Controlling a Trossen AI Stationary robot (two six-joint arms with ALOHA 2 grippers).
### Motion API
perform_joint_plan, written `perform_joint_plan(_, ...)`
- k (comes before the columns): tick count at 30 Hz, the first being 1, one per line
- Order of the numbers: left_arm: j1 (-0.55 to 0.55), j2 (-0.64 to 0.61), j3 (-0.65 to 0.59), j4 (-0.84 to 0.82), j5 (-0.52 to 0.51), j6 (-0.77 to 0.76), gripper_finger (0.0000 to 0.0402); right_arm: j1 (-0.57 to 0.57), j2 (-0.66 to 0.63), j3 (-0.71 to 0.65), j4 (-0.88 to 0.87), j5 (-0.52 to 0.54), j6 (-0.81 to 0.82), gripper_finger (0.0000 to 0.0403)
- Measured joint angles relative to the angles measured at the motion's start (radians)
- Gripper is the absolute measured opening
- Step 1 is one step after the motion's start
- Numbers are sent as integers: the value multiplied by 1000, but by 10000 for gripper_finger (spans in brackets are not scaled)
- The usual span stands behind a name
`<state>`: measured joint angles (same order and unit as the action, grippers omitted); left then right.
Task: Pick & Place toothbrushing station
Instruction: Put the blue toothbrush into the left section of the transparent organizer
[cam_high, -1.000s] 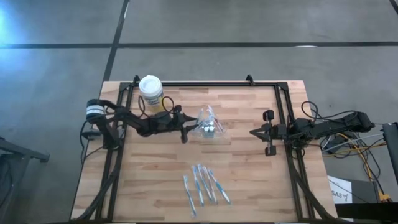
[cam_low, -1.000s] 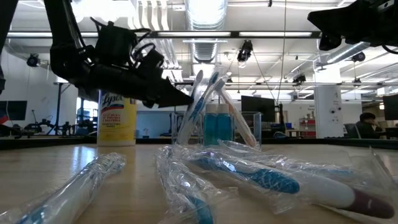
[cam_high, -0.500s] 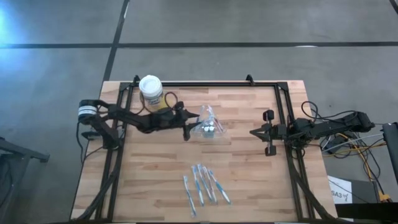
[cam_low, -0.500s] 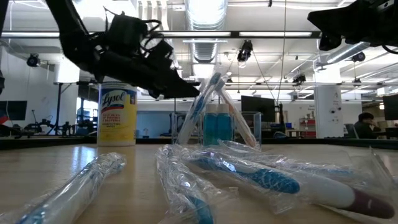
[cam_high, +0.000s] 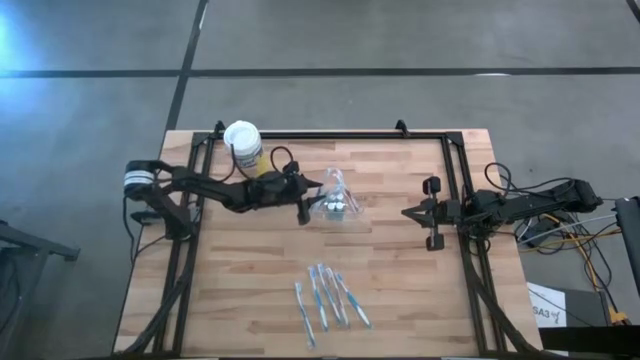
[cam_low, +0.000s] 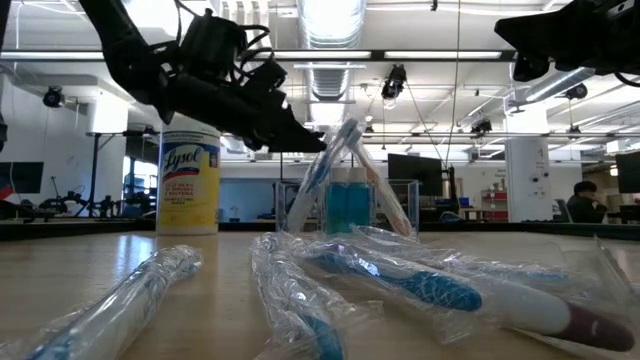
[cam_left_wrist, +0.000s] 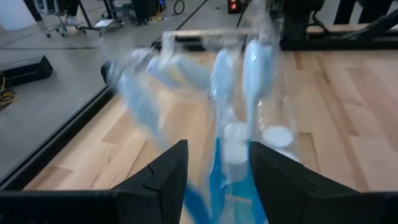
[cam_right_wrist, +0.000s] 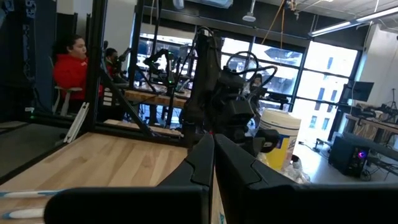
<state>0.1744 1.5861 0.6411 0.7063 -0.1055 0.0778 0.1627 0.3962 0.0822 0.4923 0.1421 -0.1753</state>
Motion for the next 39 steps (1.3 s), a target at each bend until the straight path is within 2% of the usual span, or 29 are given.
perform_joint_plan(7, -30, -93, -7, -25, -12, -1, 177, 0, 0, 0, -2, 0, 0, 8)
perform_joint_plan(13, -26, -170, -7, -186, -212, -131, 177, 0, 0, 0, -3, 0, 0, 8)
perform_joint_plan(19, -25, -162, -5, -204, -156, -204, 177, 0, 0, 0, -1, 0, 1, 8)
perform_joint_plan(26, -5, -157, -5, -200, -153, -212, 177, 0, 0, 0, 5, 0, 8, 8)
perform_joint_plan(31, 4, -79, 5, -173, -143, -241, 177, 0, 0, 0, 5, 0, 8, 8)
perform_joint_plan(39, 4, 45, 63, -98, -145, -197, 177, 0, 0, 0, 6, 0, 8, 8)
